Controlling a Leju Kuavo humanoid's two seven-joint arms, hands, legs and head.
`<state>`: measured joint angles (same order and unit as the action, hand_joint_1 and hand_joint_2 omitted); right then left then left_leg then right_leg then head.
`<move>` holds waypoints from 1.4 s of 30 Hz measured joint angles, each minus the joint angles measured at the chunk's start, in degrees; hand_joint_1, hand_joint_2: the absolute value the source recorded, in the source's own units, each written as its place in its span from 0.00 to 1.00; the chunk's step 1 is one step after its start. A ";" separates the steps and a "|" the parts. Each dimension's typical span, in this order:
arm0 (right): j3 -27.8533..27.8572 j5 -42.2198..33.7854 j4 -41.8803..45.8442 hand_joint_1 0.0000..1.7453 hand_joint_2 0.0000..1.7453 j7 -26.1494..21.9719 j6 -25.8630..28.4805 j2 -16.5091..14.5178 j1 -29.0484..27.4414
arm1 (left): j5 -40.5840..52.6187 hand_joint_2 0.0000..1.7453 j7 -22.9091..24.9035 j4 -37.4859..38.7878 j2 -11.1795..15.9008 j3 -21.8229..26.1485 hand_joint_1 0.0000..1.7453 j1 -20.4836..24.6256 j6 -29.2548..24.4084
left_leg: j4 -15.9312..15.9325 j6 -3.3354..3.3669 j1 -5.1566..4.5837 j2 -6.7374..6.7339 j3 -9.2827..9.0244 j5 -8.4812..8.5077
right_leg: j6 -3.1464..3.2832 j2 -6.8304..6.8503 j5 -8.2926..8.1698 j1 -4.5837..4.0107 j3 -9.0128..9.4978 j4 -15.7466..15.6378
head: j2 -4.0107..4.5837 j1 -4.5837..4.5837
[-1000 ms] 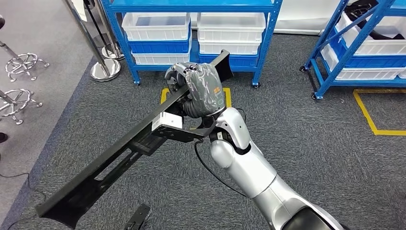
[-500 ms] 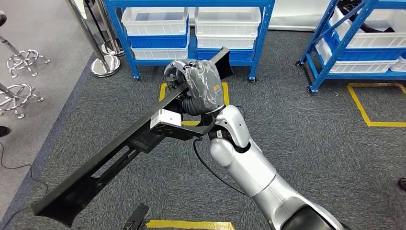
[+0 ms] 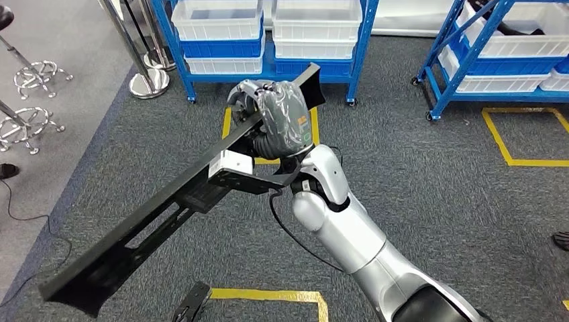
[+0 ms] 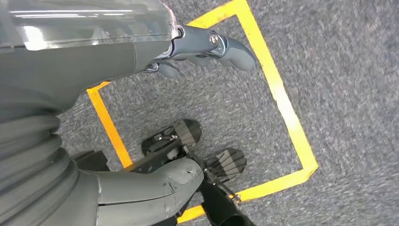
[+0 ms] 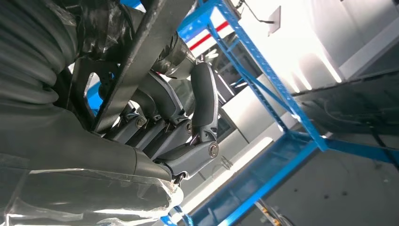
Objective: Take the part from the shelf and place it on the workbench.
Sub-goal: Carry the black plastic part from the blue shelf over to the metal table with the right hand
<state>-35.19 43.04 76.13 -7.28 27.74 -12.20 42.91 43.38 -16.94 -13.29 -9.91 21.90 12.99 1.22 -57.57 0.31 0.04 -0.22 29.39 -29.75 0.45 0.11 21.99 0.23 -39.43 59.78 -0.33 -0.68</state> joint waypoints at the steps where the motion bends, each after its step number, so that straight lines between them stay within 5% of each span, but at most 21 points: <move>1: 0.00 -0.12 -0.01 1.00 1.00 -0.09 0.01 -0.02 0.03 | 0.00 1.00 -0.15 0.00 -0.02 -0.01 0.00 0.01 -0.02 | 0.29 0.38 0.09 -0.05 0.15 0.57 | -0.35 0.01 -0.30 0.04 -0.02 -0.24 | 0.00 -0.01; 2: 0.00 -0.38 0.00 1.00 1.00 -0.22 0.01 -0.02 0.07 | 0.00 1.00 -0.37 0.00 -0.06 -0.04 0.00 0.04 -0.02 | 0.75 0.79 0.20 -0.13 0.24 1.09 | -0.65 -0.01 0.07 0.07 -0.21 -0.08 | 0.00 0.00; 4: 0.00 -1.32 0.02 1.00 1.00 -0.65 -0.09 0.02 0.13 | 0.05 1.00 -0.88 0.00 -0.17 -0.20 0.00 0.13 -0.05 | 1.28 1.61 0.48 -0.31 0.71 2.26 | -1.11 -0.07 3.50 0.10 -1.47 3.11 | 0.00 0.01; 6: 0.00 -2.30 0.04 1.00 1.00 -1.14 -0.37 0.08 0.14 | 0.22 1.00 -1.23 0.00 -0.24 -0.39 0.00 0.19 -0.14 | 1.18 1.97 0.43 -0.37 1.66 3.00 | -1.43 -0.09 8.15 0.14 -3.58 9.85 | 0.00 0.02; 7: 0.00 -2.59 0.04 1.00 1.00 -1.35 -0.55 0.15 0.12 | 0.34 1.00 -1.33 0.00 -0.24 -0.46 0.00 0.17 -0.18 | 1.04 1.97 0.43 -0.38 2.16 3.28 | -1.57 -0.09 9.24 0.17 -4.34 12.92 | 0.00 0.02; 9: 0.00 -2.85 0.04 1.00 1.00 -1.56 -0.92 0.29 0.12 | 0.68 1.00 -1.46 0.00 -0.27 -0.67 0.00 0.13 -0.30 | 0.60 1.83 0.43 -0.38 3.13 3.68 | -1.73 -0.08 8.45 0.29 -3.58 14.38 | 0.00 0.01; 11: 0.00 -3.02 0.05 1.00 1.00 -1.75 -1.28 0.38 0.17 | 0.94 1.00 -1.51 0.00 -0.40 -0.99 0.00 0.14 -0.47 | -0.08 1.61 0.44 -0.35 3.83 3.75 | -1.66 -0.03 6.15 0.47 0.86 8.33 | 0.00 0.01; 14: 0.00 -3.61 0.14 1.00 1.00 -2.30 -1.88 0.40 0.31 | 0.99 1.00 -1.57 0.00 -0.61 -1.44 0.00 0.23 -0.77 | -1.05 0.88 0.24 -0.33 4.69 3.77 | -1.11 -0.09 5.72 0.18 5.51 0.75 | 0.00 -0.01; 18: 0.00 -3.91 0.19 1.00 1.00 -2.53 -2.10 0.41 0.37 | 0.99 1.00 -1.61 -0.01 -0.70 -1.78 0.00 0.24 -0.86 | -2.35 -0.24 0.40 -0.26 5.63 2.87 | 0.29 -0.14 5.21 0.21 5.47 -0.39 | 0.00 -0.02; 22: 0.00 -4.24 0.20 1.00 1.00 -2.67 -2.21 0.41 0.42 | 0.98 1.00 -1.69 -0.01 -0.73 -1.85 0.00 0.14 -0.89 | -14.53 -1.11 0.72 -0.20 10.63 -3.47 | 1.14 -0.20 4.70 0.26 5.17 -0.66 | 0.00 -0.02; 24: 0.00 -4.53 0.19 1.00 1.00 -2.85 -2.29 0.42 0.36 | 0.96 1.00 -1.79 0.00 -0.73 -1.86 0.00 0.06 -0.96 | -16.72 -1.23 0.74 -0.19 11.34 -3.04 | 1.18 -0.50 4.64 0.22 5.08 -0.58 | 0.00 -0.02; 28: 0.00 -4.91 0.22 1.00 1.00 -3.34 -2.32 0.41 0.43 | 0.76 1.00 -2.04 -0.01 -0.72 -1.87 0.00 0.09 -1.16 | -4.44 -0.58 0.66 1.19 4.84 3.28 | 0.86 -1.74 4.52 0.15 4.85 -0.30 | 0.00 -0.02; 30: 0.00 -4.97 0.31 1.00 1.00 -3.48 -2.36 0.40 0.47 | 0.61 1.00 -2.11 0.00 -0.72 -1.90 0.00 0.04 -1.25 | -1.87 -0.26 0.48 1.80 3.57 3.36 | 0.17 -2.45 4.15 0.22 4.46 -0.28 | 0.00 -0.02; 33: 0.00 -5.04 0.56 1.00 1.00 -3.55 -2.38 0.48 0.45 | 0.38 1.00 -2.17 -0.03 -0.78 -1.92 0.00 0.15 -1.38 | -0.33 0.47 0.60 0.79 3.38 3.60 | -0.87 -2.47 4.38 0.34 3.68 0.36 | 0.00 0.00; 38: 0.00 -5.16 0.98 1.00 1.00 -3.60 -2.42 0.77 -0.01 | 0.38 1.00 -2.18 -0.07 -0.91 -2.02 0.00 -0.04 -1.67 | 0.15 1.53 0.57 -1.09 3.72 4.07 | -1.76 -0.77 10.76 0.48 -2.96 14.28 | 0.00 0.02; 40: 0.00 -5.21 1.09 1.00 1.00 -3.60 -2.43 1.00 -0.35 | 0.67 1.00 -2.10 -0.06 -0.93 -2.22 0.00 -0.20 -1.97 | -0.26 1.47 0.56 -1.99 3.92 3.95 | -1.87 -0.27 8.57 0.58 -2.04 12.64 | 0.00 0.02; 42: 0.00 -5.27 1.45 1.00 1.00 -3.60 -2.42 1.13 -0.45 | 0.96 1.00 -2.07 -0.06 -0.97 -2.50 0.00 -0.26 -2.18 | -0.84 1.20 0.43 -2.79 4.07 3.60 | -1.72 1.69 5.28 0.40 1.63 5.63 | 0.00 0.02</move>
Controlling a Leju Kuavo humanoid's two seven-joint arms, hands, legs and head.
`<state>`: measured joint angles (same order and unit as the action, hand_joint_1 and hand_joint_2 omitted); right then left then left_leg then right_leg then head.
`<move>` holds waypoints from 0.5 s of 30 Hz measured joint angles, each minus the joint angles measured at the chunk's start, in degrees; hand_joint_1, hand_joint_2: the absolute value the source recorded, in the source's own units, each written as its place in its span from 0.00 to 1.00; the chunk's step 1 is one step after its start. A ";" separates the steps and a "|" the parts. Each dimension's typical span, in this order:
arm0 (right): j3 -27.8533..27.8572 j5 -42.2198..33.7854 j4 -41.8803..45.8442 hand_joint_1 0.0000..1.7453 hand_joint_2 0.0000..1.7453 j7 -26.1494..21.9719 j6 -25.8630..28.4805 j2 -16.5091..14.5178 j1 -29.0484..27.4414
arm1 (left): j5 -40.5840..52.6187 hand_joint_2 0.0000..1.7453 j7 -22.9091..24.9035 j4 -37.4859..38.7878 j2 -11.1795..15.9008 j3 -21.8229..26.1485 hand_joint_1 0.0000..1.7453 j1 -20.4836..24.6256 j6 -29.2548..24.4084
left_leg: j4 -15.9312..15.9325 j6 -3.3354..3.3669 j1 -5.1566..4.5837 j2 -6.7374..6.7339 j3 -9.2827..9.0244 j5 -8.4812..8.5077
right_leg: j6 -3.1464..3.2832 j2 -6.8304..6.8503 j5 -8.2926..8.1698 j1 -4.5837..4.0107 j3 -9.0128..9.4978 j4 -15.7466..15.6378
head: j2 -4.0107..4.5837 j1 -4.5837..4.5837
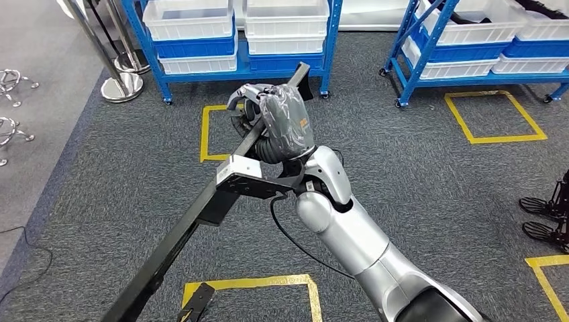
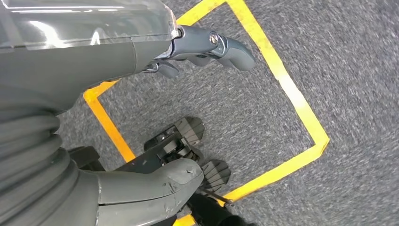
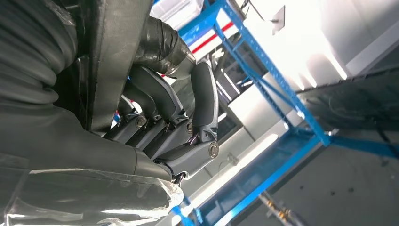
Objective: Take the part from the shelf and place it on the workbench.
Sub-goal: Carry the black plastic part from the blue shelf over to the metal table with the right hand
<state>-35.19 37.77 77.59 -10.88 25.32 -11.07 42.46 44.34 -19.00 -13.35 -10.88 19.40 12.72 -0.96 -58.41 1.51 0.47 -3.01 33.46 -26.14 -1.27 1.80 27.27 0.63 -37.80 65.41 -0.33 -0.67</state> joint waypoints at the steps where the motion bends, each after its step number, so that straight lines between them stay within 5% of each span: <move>1: 0.00 -0.03 0.22 1.00 1.00 -0.01 0.01 0.02 -0.01 | 0.07 1.00 0.03 -0.01 -0.01 -0.12 0.00 -0.04 -0.07 | -0.33 -0.22 -0.16 -0.34 0.12 -0.20 | 0.27 0.98 -0.79 -0.18 1.30 -2.77 | 0.00 -0.02; 3: 0.00 -0.13 0.54 1.00 1.00 -0.01 0.01 0.05 -0.07 | 0.09 1.00 0.08 -0.01 -0.01 -0.29 0.00 -0.16 -0.14 | -0.63 -0.69 -0.50 -1.20 0.28 -0.40 | 0.92 1.73 -0.86 -0.60 1.93 -4.88 | 0.00 -0.04; 5: 0.00 -0.22 0.67 1.00 1.00 0.00 0.01 0.11 -0.17 | 0.10 1.00 0.10 -0.01 -0.02 -0.43 0.00 -0.23 -0.15 | -0.75 -1.22 -0.44 -1.93 0.36 -0.60 | 1.71 0.56 -1.23 -0.60 1.65 -5.19 | 0.00 -0.03; 7: 0.00 -0.27 0.78 1.00 1.00 -0.01 0.01 0.14 -0.20 | 0.11 1.00 0.09 -0.01 -0.03 -0.56 0.00 -0.24 -0.15 | -2.66 -1.82 -0.16 -0.62 1.11 -2.35 | 2.44 -0.45 -1.66 -0.43 1.54 -5.46 | 0.00 -0.03; 9: 0.00 -0.31 0.88 1.00 1.00 -0.02 0.00 0.11 -0.26 | 0.12 1.00 0.08 -0.01 -0.03 -0.67 0.00 -0.38 -0.15 | -8.72 -2.15 0.02 1.52 3.58 -6.09 | 2.89 -1.44 -1.93 -0.35 1.38 -5.54 | 0.00 -0.04; 11: 0.00 -0.35 0.89 1.00 1.00 -0.01 -0.01 0.10 -0.45 | 0.11 1.00 0.09 -0.01 -0.01 -0.71 0.00 -0.58 -0.16 | -15.29 -2.21 0.06 2.28 6.39 -8.72 | 3.07 -2.61 -2.10 -0.46 1.15 -5.48 | 0.00 -0.03; 13: 0.00 -0.37 0.89 1.00 1.00 0.00 -0.01 0.10 -0.64 | 0.10 1.00 0.12 -0.01 0.01 -0.72 0.00 -0.65 -0.16 | -15.20 -1.96 0.05 2.53 6.19 -7.34 | 3.08 -3.88 -2.21 -0.54 0.99 -5.31 | 0.00 -0.04; 15: 0.00 -0.39 1.00 1.00 1.00 0.00 0.03 0.10 -0.71 | 0.30 1.00 0.20 -0.01 0.02 -0.76 0.00 -0.62 -0.08 | -8.43 -1.39 0.05 3.75 2.86 -3.58 | 2.99 -5.13 -2.28 -0.51 0.93 -5.12 | 0.00 -0.04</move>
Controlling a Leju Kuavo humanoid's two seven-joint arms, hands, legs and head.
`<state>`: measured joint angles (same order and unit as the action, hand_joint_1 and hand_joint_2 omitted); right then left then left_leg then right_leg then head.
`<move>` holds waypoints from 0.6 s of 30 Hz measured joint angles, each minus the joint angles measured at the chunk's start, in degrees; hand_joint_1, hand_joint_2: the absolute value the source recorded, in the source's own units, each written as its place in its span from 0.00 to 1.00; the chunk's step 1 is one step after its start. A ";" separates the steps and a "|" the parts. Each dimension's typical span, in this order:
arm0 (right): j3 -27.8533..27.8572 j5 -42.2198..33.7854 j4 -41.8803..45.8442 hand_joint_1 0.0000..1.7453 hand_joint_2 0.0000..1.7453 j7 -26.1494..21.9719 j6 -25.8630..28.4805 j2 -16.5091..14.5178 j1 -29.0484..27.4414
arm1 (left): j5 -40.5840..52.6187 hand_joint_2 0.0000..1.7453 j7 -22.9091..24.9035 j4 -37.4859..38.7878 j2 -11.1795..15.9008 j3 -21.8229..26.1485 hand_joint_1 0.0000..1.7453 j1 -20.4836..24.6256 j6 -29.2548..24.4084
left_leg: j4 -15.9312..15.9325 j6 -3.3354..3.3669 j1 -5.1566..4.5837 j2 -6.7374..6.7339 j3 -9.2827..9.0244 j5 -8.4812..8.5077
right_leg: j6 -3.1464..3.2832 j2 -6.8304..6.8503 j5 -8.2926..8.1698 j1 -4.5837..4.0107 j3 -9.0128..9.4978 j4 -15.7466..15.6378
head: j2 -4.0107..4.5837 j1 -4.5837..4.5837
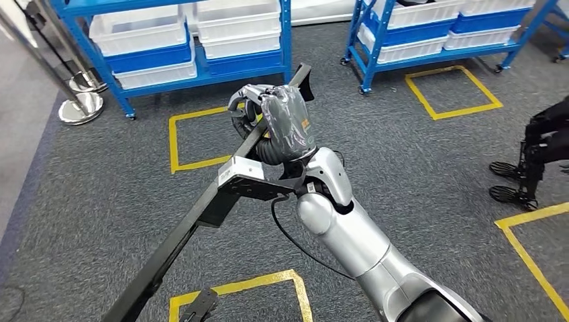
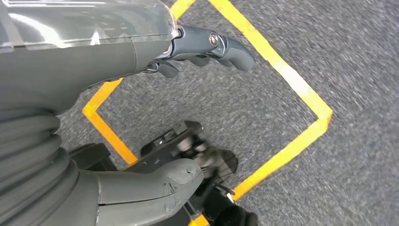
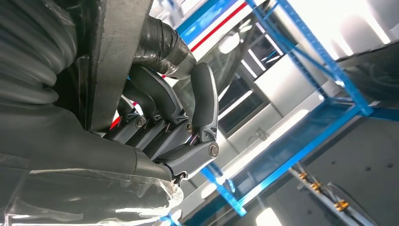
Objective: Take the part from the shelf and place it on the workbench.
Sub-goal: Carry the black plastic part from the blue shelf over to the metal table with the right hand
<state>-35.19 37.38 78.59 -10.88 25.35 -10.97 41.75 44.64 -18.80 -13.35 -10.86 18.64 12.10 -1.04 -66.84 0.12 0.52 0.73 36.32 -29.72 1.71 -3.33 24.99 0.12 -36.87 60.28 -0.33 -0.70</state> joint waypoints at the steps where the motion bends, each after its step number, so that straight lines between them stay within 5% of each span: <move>1: 0.00 -0.01 0.08 1.00 1.00 0.00 0.03 0.02 0.00 | 0.21 1.00 0.07 0.00 0.04 -0.05 0.00 0.00 0.04 | 3.39 0.29 0.02 1.17 -1.65 1.36 | -0.16 -0.56 -0.09 0.00 -0.12 0.08 | 0.00 0.01; 3: 0.00 -0.03 0.36 1.00 1.00 0.03 0.07 0.12 -0.18 | 0.82 1.00 0.21 0.00 0.13 -0.34 0.00 -0.02 0.10 | 7.06 0.68 -0.07 2.82 -3.28 2.12 | -0.79 -1.56 -0.48 0.20 -0.60 0.10 | 0.00 0.00; 6: 0.02 -0.04 1.04 1.00 1.00 0.08 0.10 0.60 -1.01 | 1.45 1.00 0.27 0.00 0.22 -1.04 0.00 0.01 0.27 | 8.50 1.25 -0.02 1.75 -3.68 2.72 | -2.04 -2.35 -0.97 0.35 -1.16 -0.15 | 0.00 0.03; 8: 0.02 -0.03 1.64 1.00 1.00 0.08 0.12 0.93 -1.44 | 1.57 1.00 0.06 0.00 0.26 -1.36 0.00 0.12 0.85 | 9.64 1.86 0.14 0.47 -4.04 3.50 | -2.51 -0.31 0.87 0.13 -2.37 2.31 | 0.00 0.12; 10: 0.02 -0.03 2.27 1.00 1.00 0.09 0.12 1.19 -1.84 | 1.37 1.00 -0.43 0.00 0.32 -1.50 0.00 0.17 1.60 | 9.84 2.17 -0.09 -0.82 -4.03 3.72 | -2.78 2.09 4.39 0.21 -5.19 8.61 | 0.00 0.20; 12: 0.02 -0.03 2.90 1.00 1.00 0.17 0.10 1.56 -2.46 | 1.05 1.00 -1.05 0.00 0.40 -1.53 0.00 0.21 2.01 | 9.69 2.20 -0.18 -2.27 -3.85 3.68 | -3.02 2.84 5.98 0.45 -7.28 13.48 | 0.00 0.20; 13: 0.02 -0.03 3.24 1.00 1.00 0.22 0.09 1.76 -2.70 | 0.94 1.00 -1.35 0.00 0.43 -1.56 0.00 0.26 2.11 | 9.59 2.15 -0.18 -2.98 -3.77 3.63 | -3.09 3.09 5.32 0.54 -6.97 13.20 | 0.00 0.21; 15: 0.02 -0.03 4.13 1.00 1.00 0.28 0.09 2.06 -2.88 | 0.91 1.00 -1.84 -0.01 0.44 -1.70 0.00 0.45 2.17 | 9.19 1.89 -0.19 -4.24 -3.68 3.36 | -3.07 4.45 2.25 0.62 -3.48 7.20 | 0.00 0.21; 18: 0.02 -0.04 5.69 1.00 1.00 0.26 0.09 2.28 -2.97 | 0.90 1.00 -2.34 -0.04 0.49 -1.94 0.00 0.68 2.23 | 8.43 1.12 -0.62 -5.67 -3.53 2.72 | -2.23 6.94 0.42 -0.01 0.45 -0.12 | 0.00 0.19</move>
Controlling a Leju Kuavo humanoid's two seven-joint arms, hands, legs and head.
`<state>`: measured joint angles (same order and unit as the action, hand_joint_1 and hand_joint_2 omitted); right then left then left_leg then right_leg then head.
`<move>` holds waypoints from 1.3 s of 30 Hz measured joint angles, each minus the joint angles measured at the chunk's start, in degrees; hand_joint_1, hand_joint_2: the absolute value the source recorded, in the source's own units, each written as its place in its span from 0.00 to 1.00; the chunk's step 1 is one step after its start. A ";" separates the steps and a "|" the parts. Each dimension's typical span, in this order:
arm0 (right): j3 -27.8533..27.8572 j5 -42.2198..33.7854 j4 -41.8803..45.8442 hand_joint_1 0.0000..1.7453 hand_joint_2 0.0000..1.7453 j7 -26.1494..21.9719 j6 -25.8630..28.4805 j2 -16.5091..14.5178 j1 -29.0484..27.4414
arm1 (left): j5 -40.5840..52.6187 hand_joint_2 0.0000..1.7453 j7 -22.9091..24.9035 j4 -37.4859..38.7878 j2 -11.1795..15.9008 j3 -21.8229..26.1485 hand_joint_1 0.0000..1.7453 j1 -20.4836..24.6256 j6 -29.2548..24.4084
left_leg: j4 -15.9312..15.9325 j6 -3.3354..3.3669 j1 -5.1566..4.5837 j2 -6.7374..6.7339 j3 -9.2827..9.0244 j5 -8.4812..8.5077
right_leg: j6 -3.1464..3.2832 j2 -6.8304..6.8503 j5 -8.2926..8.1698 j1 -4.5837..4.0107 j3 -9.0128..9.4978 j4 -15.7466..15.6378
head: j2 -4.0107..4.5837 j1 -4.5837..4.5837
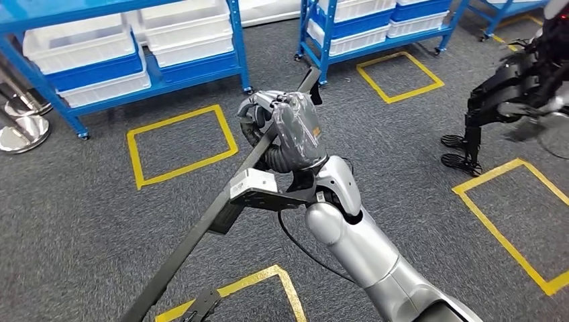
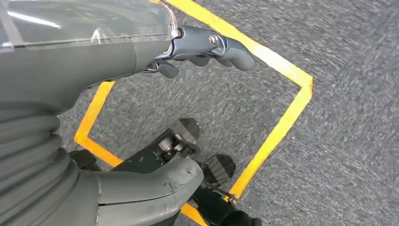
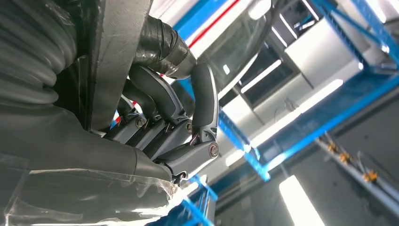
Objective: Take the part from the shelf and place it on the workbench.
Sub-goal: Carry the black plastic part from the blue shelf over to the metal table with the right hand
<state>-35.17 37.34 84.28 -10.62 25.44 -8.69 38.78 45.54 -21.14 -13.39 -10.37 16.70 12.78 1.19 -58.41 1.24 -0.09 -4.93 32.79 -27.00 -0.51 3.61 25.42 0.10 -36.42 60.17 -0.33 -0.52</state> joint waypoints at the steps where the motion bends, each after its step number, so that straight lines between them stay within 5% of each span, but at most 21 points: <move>1: 0.00 -0.01 0.42 1.00 1.00 -0.01 0.00 0.11 -0.08 | -0.01 1.00 -0.14 -0.01 0.02 -0.06 0.00 0.03 0.02 | -0.07 -0.29 -0.10 -0.50 0.01 -0.08 | 0.39 -0.28 0.06 -0.24 -0.06 -0.18 | 0.00 0.00; 4: 0.01 -0.11 1.58 1.00 1.00 -0.10 0.04 0.51 -0.40 | -0.12 1.00 -0.55 -0.10 0.03 -0.31 0.00 0.10 0.05 | -0.99 -1.21 0.24 -0.09 0.21 -1.11 | 1.49 -2.18 -0.49 -0.07 -0.21 -0.62 | 0.00 0.00; 8: 0.02 -0.61 3.17 1.00 1.00 -0.45 0.12 0.83 -1.33 | -0.33 1.00 -0.97 -0.18 0.20 -0.48 0.00 -0.22 0.16 | -12.54 -1.77 0.57 4.05 5.29 -7.31 | 2.28 -4.63 -0.97 0.07 -0.33 -0.84 | 0.00 -0.02; 10: 0.03 -0.94 3.94 1.00 1.00 -0.63 0.12 1.21 -2.21 | -0.35 1.00 -1.02 -0.18 0.38 -0.53 0.00 -0.52 0.25 | -15.29 -1.67 0.56 4.40 6.62 -7.29 | 2.35 -6.17 -1.04 -0.09 -0.43 -0.73 | 0.00 -0.02; 12: 0.08 -1.33 4.89 1.00 1.00 -0.82 0.14 1.64 -2.86 | -0.48 1.00 -1.17 -0.19 0.52 -0.57 0.00 -0.61 0.31 | -10.13 -1.14 0.55 5.32 4.18 -3.64 | 2.31 -7.70 -1.11 -0.15 -0.47 -0.56 | 0.00 -0.02; 14: 0.23 -1.74 5.85 1.00 1.00 -0.95 0.20 2.00 -3.19 | -0.73 1.00 -1.38 -0.21 0.67 -0.58 0.00 -0.61 0.34 | -3.32 -0.48 0.58 7.86 0.90 -0.98 | 2.01 -9.02 -1.29 -0.11 -0.66 -0.42 | 0.00 -0.01; 16: 0.48 -2.02 6.54 1.00 1.00 -1.01 0.27 2.35 -3.57 | -0.90 1.00 -1.51 -0.22 0.77 -0.62 0.00 -0.67 0.45 | -0.60 -0.14 0.43 9.15 -0.36 -0.68 | 1.36 -10.19 -1.69 0.15 -1.06 -0.46 | 0.00 -0.01; 17: 0.69 -2.09 6.82 1.00 1.00 -1.02 0.29 2.56 -3.86 | -0.95 1.00 -1.54 -0.24 0.77 -0.67 0.00 -0.69 0.52 | -0.17 -0.01 0.33 8.67 -0.52 -0.52 | 0.94 -10.86 -1.96 0.29 -1.23 -0.62 | 0.00 -0.02; 18: 0.97 -2.12 7.12 1.00 1.00 -1.03 0.31 2.80 -4.16 | -0.95 1.00 -1.55 -0.26 0.77 -0.74 0.00 -0.69 0.60 | 0.20 0.23 0.43 8.04 -0.59 -0.21 | 0.62 -10.92 -2.06 0.34 -1.36 -0.69 | 0.00 -0.02; 20: 1.63 -2.13 7.73 1.00 1.00 -1.09 0.34 3.26 -4.45 | -0.94 1.00 -1.58 -0.36 0.79 -0.87 0.00 -0.64 0.68 | 1.25 0.84 0.63 6.58 -0.85 0.55 | 0.08 -8.65 -0.65 0.12 -2.28 0.95 | 0.00 0.01; 22: 2.07 -2.13 8.12 1.00 1.00 -1.13 0.37 3.51 -4.54 | -0.93 1.00 -1.60 -0.43 0.86 -0.91 0.00 -0.71 0.70 | 1.73 1.18 0.59 5.05 -0.90 0.89 | -0.34 -5.40 2.87 0.09 -4.78 6.52 | 0.00 0.03; 24: 2.30 -2.13 8.21 1.00 1.00 -1.12 0.37 3.73 -4.90 | -0.92 1.00 -1.59 -0.44 0.93 -0.92 0.00 -0.83 0.73 | 1.67 1.22 0.54 3.46 -0.76 0.88 | -0.80 -4.30 5.49 0.43 -7.52 12.77 | 0.00 0.04; 25: 2.39 -2.13 8.22 1.00 1.00 -1.12 0.36 3.87 -5.09 | -0.92 1.00 -1.59 -0.44 0.96 -0.92 0.00 -0.86 0.75 | 1.58 1.16 0.55 2.67 -0.68 0.82 | -1.03 -4.00 5.56 0.64 -7.93 13.95 | 0.00 0.03; 28: 2.56 -2.13 8.47 1.00 1.00 -1.14 0.36 4.16 -5.25 | -0.88 1.00 -1.59 -0.48 0.98 -0.94 0.00 -0.78 0.83 | 0.96 0.57 0.69 0.57 -0.59 0.30 | -1.53 -1.90 1.47 1.08 -3.09 5.88 | 0.00 0.04; 30: 2.65 -2.08 8.86 1.00 1.00 -1.19 0.36 4.22 -5.21 | -0.88 1.00 -1.61 -0.61 1.02 -0.96 0.00 -0.61 0.86 | 0.28 -0.13 0.43 -0.44 -0.47 -0.22 | -1.13 -0.31 -0.02 0.77 -0.26 0.57 | 0.00 0.01; 33: 2.92 -1.73 9.39 1.00 1.00 -1.23 0.36 4.32 -5.21 | -0.90 1.00 -1.62 -0.81 1.01 -1.01 0.00 -0.28 1.04 | -0.01 -1.06 0.30 -1.85 -0.59 -0.69 | 0.10 -1.46 -0.09 0.43 -0.18 -0.16 | 0.00 -0.03; 36: 3.02 -1.00 10.12 1.00 1.00 -1.18 0.27 4.34 -5.07 | -0.98 1.00 -1.63 -1.08 0.92 -1.22 0.00 0.18 1.17 | -3.65 -1.77 0.74 1.08 0.75 -3.54 | 1.17 -3.22 -0.45 0.66 -0.09 -0.54 | 0.00 -0.04; 39: 3.04 -0.72 10.34 1.00 1.00 -0.92 0.20 4.30 -5.04 | -1.04 1.00 -1.63 -1.14 0.92 -1.39 0.00 0.15 1.26 | -14.20 -1.77 0.83 4.14 5.67 -8.09 | 1.66 -5.21 -0.55 0.43 -0.15 -0.52 | 0.00 -0.04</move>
<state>-32.13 36.63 94.62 -11.55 25.64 -4.39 33.74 44.50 -22.77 -14.53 -9.44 15.32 12.93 2.45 -72.61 -0.53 0.73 -0.79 38.46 -35.09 1.15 -1.61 24.87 0.53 -36.57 59.64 -0.33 -0.56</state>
